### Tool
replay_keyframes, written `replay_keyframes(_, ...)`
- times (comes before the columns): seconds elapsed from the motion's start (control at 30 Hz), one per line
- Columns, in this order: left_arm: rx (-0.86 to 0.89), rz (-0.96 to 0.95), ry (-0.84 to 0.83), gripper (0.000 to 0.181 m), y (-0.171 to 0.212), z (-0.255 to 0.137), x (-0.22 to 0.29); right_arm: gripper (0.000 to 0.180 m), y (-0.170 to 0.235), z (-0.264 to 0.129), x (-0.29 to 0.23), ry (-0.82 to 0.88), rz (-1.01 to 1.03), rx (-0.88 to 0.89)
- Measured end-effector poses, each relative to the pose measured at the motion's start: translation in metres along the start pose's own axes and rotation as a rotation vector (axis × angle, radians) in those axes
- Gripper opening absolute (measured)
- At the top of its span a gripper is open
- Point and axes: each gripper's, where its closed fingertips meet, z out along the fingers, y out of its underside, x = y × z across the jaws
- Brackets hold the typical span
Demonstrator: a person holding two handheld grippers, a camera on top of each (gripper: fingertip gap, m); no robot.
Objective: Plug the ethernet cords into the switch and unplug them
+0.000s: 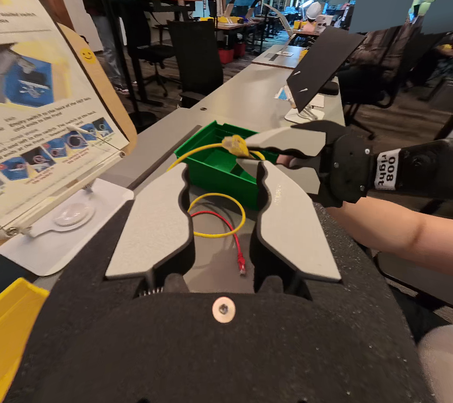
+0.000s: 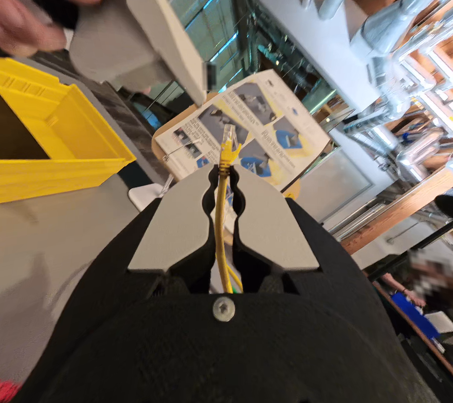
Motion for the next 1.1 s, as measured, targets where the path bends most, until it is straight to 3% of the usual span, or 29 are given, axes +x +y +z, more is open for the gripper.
replay_keyframes(0.23, 0.067, -0.059, 0.069, 0.054, -0.009, 0.009, 0.006, 0.010, -0.035, 0.012, 0.006, 0.026, -0.156, 0.187)
replay_keyframes(0.33, 0.125, -0.063, 0.075, 0.040, -0.017, 0.008, 0.003, 0.010, -0.038, 0.016, 0.003, 0.018, -0.214, 0.231)
replay_keyframes(0.43, 0.143, -0.024, 0.129, 0.016, -0.017, 0.005, 0.008, 0.010, -0.037, 0.013, -0.005, -0.028, -0.186, 0.301)
replay_keyframes(0.63, 0.046, -0.023, 0.201, 0.020, 0.002, 0.015, 0.014, 0.010, -0.028, 0.004, -0.015, -0.103, -0.221, 0.361)
replay_keyframes(0.77, 0.045, 0.009, 0.222, 0.013, 0.001, 0.017, 0.020, 0.010, -0.028, 0.002, -0.013, -0.098, -0.199, 0.381)
replay_keyframes(0.87, 0.088, 0.006, 0.151, 0.012, -0.008, 0.016, 0.011, 0.011, -0.033, 0.002, -0.007, -0.094, -0.053, 0.381)
replay_keyframes(0.93, 0.138, -0.016, 0.088, 0.012, -0.015, 0.008, -0.004, 0.009, -0.051, -0.011, -0.008, -0.116, 0.078, 0.472)
replay_keyframes(1.0, 0.205, -0.053, 0.074, 0.012, -0.023, -0.005, -0.014, 0.001, -0.068, -0.020, -0.022, -0.236, 0.273, 0.535)
replay_keyframes(1.1, 0.276, -0.107, 0.138, 0.014, -0.033, -0.023, -0.013, 0.007, -0.073, -0.008, -0.066, -0.576, 0.733, 0.455)
